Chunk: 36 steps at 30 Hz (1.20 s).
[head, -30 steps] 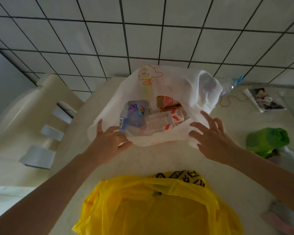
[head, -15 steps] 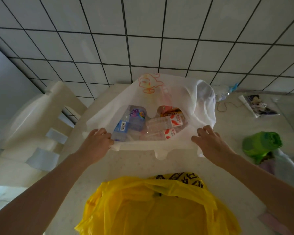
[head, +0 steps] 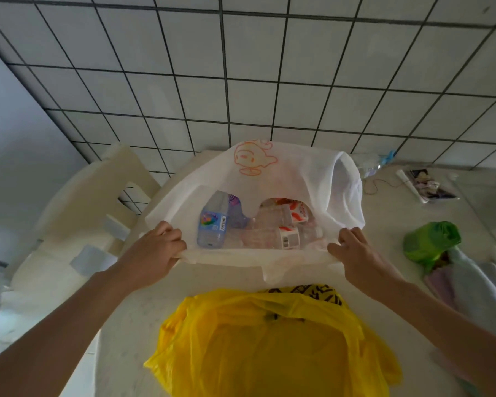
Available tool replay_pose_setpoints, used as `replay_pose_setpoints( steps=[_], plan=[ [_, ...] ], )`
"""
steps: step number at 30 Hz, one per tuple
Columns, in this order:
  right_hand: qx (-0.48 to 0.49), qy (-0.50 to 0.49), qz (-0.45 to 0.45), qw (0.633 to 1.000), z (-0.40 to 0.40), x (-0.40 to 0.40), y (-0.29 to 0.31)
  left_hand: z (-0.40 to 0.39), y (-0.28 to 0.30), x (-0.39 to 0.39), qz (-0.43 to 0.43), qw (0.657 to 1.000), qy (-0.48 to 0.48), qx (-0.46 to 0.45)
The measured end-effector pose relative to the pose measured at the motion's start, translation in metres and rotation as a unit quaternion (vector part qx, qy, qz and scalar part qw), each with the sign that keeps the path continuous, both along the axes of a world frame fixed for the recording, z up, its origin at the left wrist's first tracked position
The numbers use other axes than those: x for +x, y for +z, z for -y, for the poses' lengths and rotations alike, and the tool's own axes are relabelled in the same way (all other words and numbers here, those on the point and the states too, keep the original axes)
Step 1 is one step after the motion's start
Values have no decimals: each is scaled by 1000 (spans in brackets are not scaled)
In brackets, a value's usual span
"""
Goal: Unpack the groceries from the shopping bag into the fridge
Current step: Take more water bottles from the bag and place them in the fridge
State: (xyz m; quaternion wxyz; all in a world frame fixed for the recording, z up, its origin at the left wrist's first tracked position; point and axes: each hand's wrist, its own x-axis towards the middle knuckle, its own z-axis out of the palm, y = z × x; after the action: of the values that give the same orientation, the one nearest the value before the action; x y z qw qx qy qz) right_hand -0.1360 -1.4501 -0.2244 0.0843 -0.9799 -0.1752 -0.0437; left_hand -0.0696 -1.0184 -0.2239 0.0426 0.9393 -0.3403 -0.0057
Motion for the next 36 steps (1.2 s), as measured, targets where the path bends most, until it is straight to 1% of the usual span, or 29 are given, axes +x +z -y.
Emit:
replay_pose_setpoints(
  steps=[2, 5, 7, 8, 12, 13, 16, 19, 21, 23, 24, 25, 26, 28, 29, 31, 33, 34, 36],
  plan=[
    [-4, -5, 16, 1000, -1, -11, -1, -3, -1, -8, -1, 1000, -6, 9],
    [-7, -27, 32, 999, 1, -18, -3, -2, -2, -13, -19, 999, 5, 48],
    [-41, -45, 39, 997, 3, -16, -2, -1, -4, -13, -24, 998, 13, 56],
    [-53, -52, 43, 996, 3, -15, -1, 0, -5, -13, -38, 998, 25, 49],
    [-88, -72, 39, 993, 3, -9, -4, 9, -8, -9, -150, 982, 107, 46],
    [-99, -79, 26, 992, 5, -8, -5, 11, -9, -8, -165, 977, 128, 48],
    [-127, -118, -28, 984, 16, -5, -12, 14, -18, 1, -152, 969, 197, 13],
    [-166, -141, -137, 966, 27, -2, -18, 17, -31, 12, -156, 968, 185, 60],
    [-192, -141, -215, 947, 27, 1, -23, 21, -40, 16, -194, 958, 192, 89],
    [-191, -137, -237, 943, 25, 5, -24, 27, -44, 22, -240, 941, 211, 111],
    [-185, -131, -222, 948, 22, 8, -23, 32, -44, 25, -246, 936, 220, 126],
    [-178, -115, -183, 960, 19, 13, -23, 37, -41, 29, -229, 937, 223, 139],
    [-174, -106, -138, 969, 18, 16, -22, 43, -36, 33, -184, 947, 221, 142],
    [-150, -104, 0, 983, 14, 25, -20, 54, -29, 42, -41, 972, 201, 115],
    [-138, -93, 48, 985, 10, 31, -19, 60, -26, 46, 19, 979, 182, 94],
    [-129, -68, 93, 985, 0, 42, -14, 69, -28, 55, 74, 988, 115, 76],
    [-153, -54, 97, 982, -5, 51, -14, 77, -32, 65, 53, 992, 56, 104],
    [-162, -61, 93, 980, -7, 55, -14, 82, -33, 69, 25, 990, 49, 131],
    [-166, -95, 101, 976, -9, 65, -10, 89, -37, 77, -30, 982, 74, 173]
  ],
)
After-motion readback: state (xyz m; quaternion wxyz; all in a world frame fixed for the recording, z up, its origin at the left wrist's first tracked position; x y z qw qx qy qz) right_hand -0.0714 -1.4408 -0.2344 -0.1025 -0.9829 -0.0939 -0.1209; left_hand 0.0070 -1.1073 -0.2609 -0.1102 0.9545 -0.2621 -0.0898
